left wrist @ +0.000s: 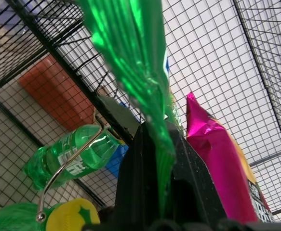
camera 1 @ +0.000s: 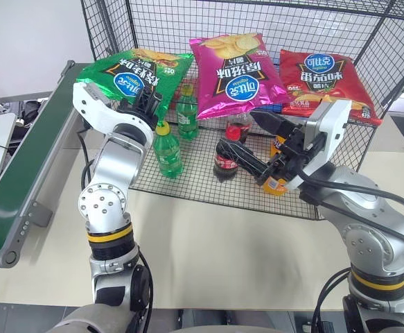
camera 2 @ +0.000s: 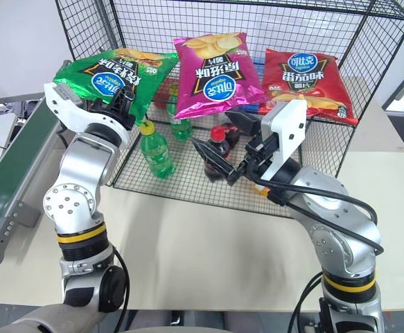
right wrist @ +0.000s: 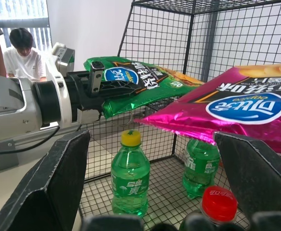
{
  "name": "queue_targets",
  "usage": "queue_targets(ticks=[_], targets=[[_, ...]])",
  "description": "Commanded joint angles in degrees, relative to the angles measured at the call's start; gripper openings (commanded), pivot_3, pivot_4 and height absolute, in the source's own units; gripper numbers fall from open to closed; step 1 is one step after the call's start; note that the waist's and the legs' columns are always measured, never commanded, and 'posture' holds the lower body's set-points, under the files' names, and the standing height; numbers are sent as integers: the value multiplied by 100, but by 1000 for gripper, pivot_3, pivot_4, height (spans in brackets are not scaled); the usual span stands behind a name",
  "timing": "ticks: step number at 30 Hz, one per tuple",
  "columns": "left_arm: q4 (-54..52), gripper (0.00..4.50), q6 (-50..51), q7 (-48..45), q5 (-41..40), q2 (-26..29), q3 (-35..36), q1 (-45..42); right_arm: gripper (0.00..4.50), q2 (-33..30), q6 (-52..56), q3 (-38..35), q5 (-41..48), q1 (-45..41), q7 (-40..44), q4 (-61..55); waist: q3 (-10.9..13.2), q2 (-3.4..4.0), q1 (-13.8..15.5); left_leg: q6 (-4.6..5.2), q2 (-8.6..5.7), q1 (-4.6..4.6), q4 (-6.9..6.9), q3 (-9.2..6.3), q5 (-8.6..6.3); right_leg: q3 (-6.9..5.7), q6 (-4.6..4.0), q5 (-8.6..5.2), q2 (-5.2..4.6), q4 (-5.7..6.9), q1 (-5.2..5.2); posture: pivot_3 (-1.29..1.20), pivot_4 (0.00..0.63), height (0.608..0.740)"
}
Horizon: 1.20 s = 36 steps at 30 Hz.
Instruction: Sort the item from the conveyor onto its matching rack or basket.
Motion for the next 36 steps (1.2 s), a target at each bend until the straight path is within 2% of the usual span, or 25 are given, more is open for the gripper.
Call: queue_targets(ticks=[1, 9, 12, 20, 23, 26, 31, 34, 36], targets=[[-1, 33, 135, 123, -135, -41, -25, -5, 4500, -22, -8, -83, 25, -75, -44, -223, 0, 0, 13, 0, -1, 0, 0, 0, 0, 0, 0, 0, 0, 0, 0, 0, 150, 740], [-372, 33, 254, 191, -449, -178, -172, 83, 4500, -30, 13, -80, 33, -52, -63, -251, 0, 0, 66, 0, -5, -2, 2, 0, 1, 4, 0, 0, -2, -1, 1, 0, 150, 740], [-476, 849, 250, 288, -502, -193, -180, 100, 4500, -17, 11, -64, 24, -59, -56, -239, 0, -1, 83, 0, -5, -3, 3, 0, 1, 4, 0, 0, -2, -2, 1, 0, 150, 740], [-645, 4429, 173, 418, -623, -180, -199, 186, 4500, 12, -13, -31, 4, -91, -41, -193, 0, 0, 83, -1, -5, 2, 2, 1, 2, 5, 0, 0, 0, -1, 4, 0, 150, 740], [-801, 4479, 290, 486, -792, -76, -214, 383, 4500, 18, -19, -12, -7, -97, -35, -185, 0, -1, 67, 0, -5, 0, 2, 0, 4, 6, 0, 0, 0, -2, 4, 0, 150, 740], [-1110, 4479, 542, 642, -1262, 309, -176, 776, 4500, 0, -22, -20, -7, -88, -5, -171, 0, -1, 35, 0, 0, 0, 1, -1, 4, 5, 0, 0, 2, -2, 3, 0, 150, 740], [-1677, 4479, 1050, 502, -2508, 1657, -67, 1635, 4500, -80, -42, -84, -7, -53, 111, -101, 0, -1, -30, -5, 11, 3, -1, -4, 6, 2, 0, 0, 1, 4, 1, 0, 150, 740], [-2004, 4479, 1443, -119, -2982, 2752, 67, 2213, 4500, -180, -43, -161, 35, 24, 221, -79, 1, -2, -53, -5, 11, 6, -2, -5, 7, 0, 2, -1, 1, 12, 0, 0, 150, 740], [-2182, 4479, 1695, -820, -2953, 3500, 294, 2560, 4500, -282, -25, -224, 63, 115, 326, -81, 2, -2, -53, -5, 10, 9, -4, -4, 6, 0, 4, -3, 1, 15, -1, 0, 150, 740]])
